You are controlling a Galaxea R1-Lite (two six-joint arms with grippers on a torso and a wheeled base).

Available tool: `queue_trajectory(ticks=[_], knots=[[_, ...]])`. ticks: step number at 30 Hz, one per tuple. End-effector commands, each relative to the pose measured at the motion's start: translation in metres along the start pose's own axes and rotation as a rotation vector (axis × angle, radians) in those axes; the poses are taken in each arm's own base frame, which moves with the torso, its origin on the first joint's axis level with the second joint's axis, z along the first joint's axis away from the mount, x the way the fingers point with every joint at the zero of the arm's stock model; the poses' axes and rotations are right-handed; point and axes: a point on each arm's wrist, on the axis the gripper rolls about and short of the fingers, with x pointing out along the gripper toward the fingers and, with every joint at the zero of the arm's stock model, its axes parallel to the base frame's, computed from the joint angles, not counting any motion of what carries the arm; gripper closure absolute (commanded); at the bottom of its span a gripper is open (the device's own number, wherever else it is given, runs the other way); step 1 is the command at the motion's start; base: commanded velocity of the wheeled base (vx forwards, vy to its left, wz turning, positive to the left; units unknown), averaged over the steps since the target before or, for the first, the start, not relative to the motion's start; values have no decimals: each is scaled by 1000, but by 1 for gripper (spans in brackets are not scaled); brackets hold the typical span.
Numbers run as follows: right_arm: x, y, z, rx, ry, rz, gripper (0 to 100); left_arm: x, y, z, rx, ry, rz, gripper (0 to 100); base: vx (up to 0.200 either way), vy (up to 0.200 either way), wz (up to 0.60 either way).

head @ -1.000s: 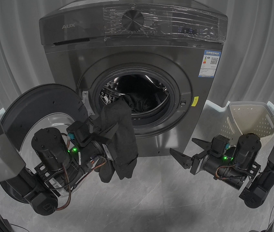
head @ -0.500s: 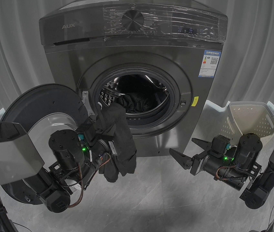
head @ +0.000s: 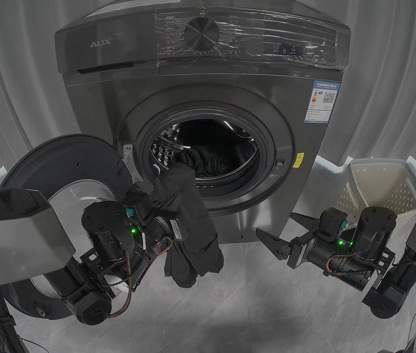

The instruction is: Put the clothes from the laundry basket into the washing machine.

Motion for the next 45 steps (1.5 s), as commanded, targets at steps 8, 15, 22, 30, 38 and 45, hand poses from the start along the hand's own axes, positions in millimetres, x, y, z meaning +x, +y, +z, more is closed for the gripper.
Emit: queue_trajectory(ticks=[8, 15, 22, 30, 38, 45], knots=[[0, 1, -1, 0, 0, 4, 0, -2, -7, -8, 2, 25, -25, 100, 100, 0, 0], [0, 2, -1, 1, 1, 7, 0, -1, -11, -17, 17, 50, -32, 100, 57, 0, 0], [0, 4, -2, 0, 4, 16, 0, -2, -14, -17, 10, 51, -42, 100, 86, 0, 0], [1, 7, -3, -1, 8, 18, 0, -1, -14, -22, 20, 63, -41, 100, 150, 0, 0], [0, 8, -3, -1, 9, 19, 0, -3, -18, -23, 22, 69, -51, 100, 0, 0, 0], [0, 8, -4, -1, 10, 21, 0, 0, -22, -28, 25, 72, -61, 100, 0, 0, 0]])
